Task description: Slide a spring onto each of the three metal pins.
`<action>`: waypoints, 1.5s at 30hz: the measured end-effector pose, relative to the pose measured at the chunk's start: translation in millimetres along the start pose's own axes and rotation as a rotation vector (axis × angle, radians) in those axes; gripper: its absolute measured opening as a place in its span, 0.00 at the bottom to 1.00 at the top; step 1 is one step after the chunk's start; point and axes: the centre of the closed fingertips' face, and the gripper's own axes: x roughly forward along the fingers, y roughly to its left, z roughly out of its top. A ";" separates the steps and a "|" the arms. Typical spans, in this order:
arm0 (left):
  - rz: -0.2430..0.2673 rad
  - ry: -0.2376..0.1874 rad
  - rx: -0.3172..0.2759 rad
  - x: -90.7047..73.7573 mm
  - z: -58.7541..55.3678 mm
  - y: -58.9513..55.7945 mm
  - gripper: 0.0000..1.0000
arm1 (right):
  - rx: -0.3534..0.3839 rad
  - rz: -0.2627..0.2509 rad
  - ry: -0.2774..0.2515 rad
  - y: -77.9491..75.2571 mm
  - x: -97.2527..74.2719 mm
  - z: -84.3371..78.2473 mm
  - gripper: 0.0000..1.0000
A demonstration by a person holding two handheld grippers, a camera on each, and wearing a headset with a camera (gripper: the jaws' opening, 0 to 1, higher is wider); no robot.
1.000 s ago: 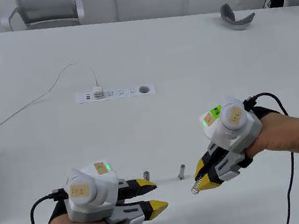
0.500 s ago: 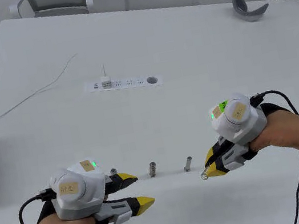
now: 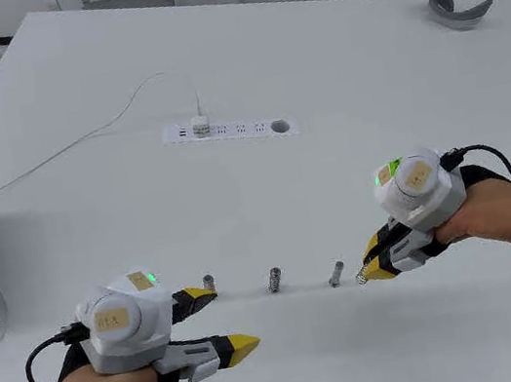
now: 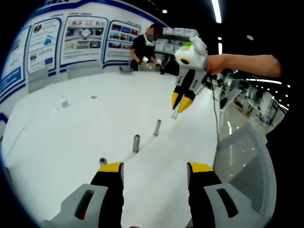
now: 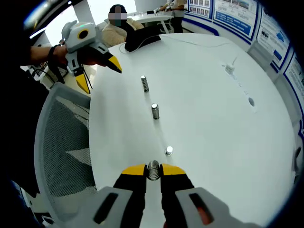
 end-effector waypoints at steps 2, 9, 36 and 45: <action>0.011 0.002 -0.010 -1.5 -3.1 3.9 0.56 | 0.009 -0.005 -0.003 -4.2 1.0 0.6 0.12; 0.038 0.017 -0.044 -6.1 -15.2 10.0 0.63 | 0.009 -0.012 0.004 -13.1 5.3 3.4 0.12; 0.074 0.030 -0.119 -17.1 -32.7 14.7 0.78 | -0.030 -0.003 0.026 -23.3 23.9 15.3 0.13; 0.083 0.032 -0.130 -22.1 -35.8 14.9 0.77 | -0.052 0.002 0.048 -22.9 33.4 15.1 0.13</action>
